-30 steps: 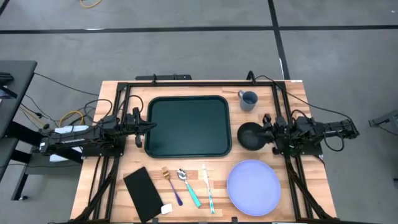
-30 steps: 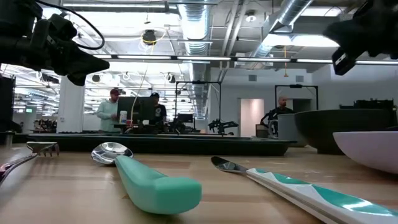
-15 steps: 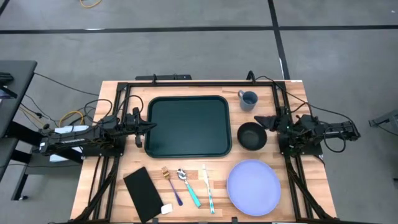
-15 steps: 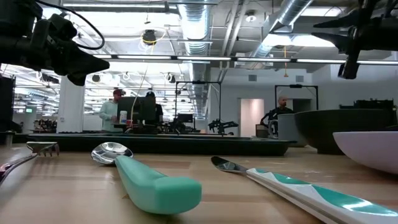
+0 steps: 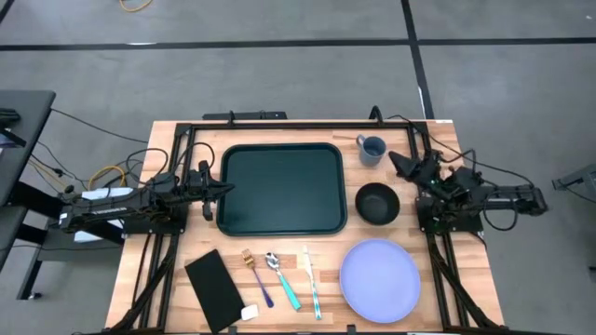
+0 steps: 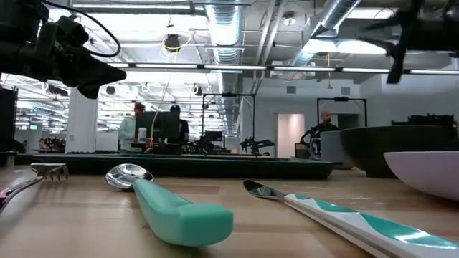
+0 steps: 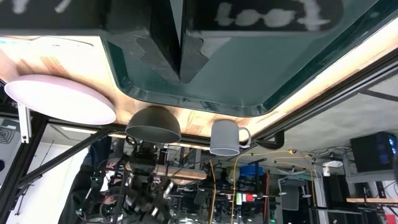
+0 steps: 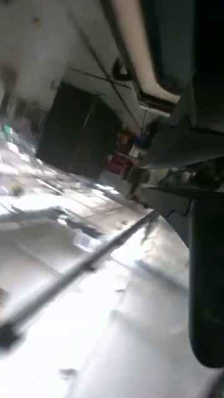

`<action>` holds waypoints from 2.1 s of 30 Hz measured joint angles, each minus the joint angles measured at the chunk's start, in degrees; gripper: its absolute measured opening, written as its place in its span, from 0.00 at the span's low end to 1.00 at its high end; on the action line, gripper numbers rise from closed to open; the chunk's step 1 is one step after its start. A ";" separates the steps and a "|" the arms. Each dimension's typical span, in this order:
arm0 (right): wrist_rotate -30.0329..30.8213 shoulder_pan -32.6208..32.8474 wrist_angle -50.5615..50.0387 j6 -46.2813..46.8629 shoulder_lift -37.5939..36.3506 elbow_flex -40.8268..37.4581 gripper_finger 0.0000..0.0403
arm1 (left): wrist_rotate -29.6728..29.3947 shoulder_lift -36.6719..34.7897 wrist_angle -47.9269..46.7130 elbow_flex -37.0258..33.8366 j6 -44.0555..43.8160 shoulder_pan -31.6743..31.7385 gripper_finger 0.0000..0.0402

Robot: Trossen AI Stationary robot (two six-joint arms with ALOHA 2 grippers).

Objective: Set up tray
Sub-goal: Put the blue mug on the black serving tray

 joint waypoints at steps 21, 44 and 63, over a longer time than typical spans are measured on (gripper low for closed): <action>3.29 -16.06 -83.18 -27.07 69.50 67.55 0.13 | 0.00 0.00 0.00 -0.02 0.00 -0.01 0.00; -13.18 -27.54 -92.29 -34.54 90.06 71.99 0.42 | 0.00 0.00 0.00 -0.01 0.00 -0.01 0.00; -13.20 -29.90 -89.42 -34.58 98.55 71.77 0.36 | -0.07 0.00 0.00 0.00 0.00 -0.01 0.00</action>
